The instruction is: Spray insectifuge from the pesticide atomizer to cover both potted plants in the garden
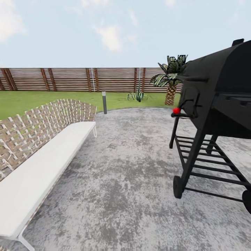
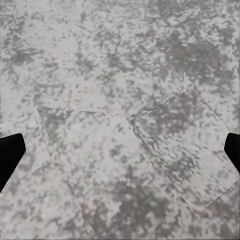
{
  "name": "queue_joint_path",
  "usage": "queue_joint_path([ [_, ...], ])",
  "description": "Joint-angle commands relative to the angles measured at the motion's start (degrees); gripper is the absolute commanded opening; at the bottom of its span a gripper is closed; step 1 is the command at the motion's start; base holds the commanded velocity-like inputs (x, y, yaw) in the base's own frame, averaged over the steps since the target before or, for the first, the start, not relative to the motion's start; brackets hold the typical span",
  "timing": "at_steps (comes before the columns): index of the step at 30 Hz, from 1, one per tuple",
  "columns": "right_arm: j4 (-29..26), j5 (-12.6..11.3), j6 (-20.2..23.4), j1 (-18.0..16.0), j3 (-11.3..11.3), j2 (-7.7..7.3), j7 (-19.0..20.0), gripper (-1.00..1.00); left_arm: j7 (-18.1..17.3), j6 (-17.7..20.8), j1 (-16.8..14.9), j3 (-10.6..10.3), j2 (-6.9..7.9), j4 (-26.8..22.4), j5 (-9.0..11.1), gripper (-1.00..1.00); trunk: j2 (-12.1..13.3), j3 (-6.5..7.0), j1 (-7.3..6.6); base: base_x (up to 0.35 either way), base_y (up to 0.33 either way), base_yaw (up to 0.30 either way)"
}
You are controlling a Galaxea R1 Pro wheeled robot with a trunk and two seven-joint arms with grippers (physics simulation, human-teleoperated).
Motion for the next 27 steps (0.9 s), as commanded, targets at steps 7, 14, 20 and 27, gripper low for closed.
queue_joint_path([
  [7, 0.03, 0.08, -0.17, -0.03, 0.02, 0.0, 0.03, 1.0, 0.04, -0.18, -0.03, 0.04, 0.0, 0.08, 0.04, 1.0, -0.02, -0.05, 0.02, 0.331, 0.05, -0.019],
  [14, 0.03, 0.1, -0.17, -0.02, 0.03, 0.0, 0.01, 1.0, 0.04, -0.21, -0.03, 0.1, 0.37, 0.0, -0.03, 1.0, -0.02, -0.05, 0.02, 0.333, 0.003, -0.191],
  [20, 0.03, 0.1, -0.19, 0.0, -0.03, 0.0, -0.04, 1.0, -0.1, 0.1, -0.56, -0.25, 1.21, -0.09, -0.64, 1.0, -0.02, -0.05, 0.02, 0.333, 0.0, -0.025],
  [27, -0.05, 0.14, -0.26, 0.0, -0.09, -0.09, 0.02, 1.0, -0.28, 0.0, -0.77, -0.09, 1.2, -0.72, 0.1, 1.0, -0.02, -0.05, 0.02, 0.334, 0.0, -0.001],
])
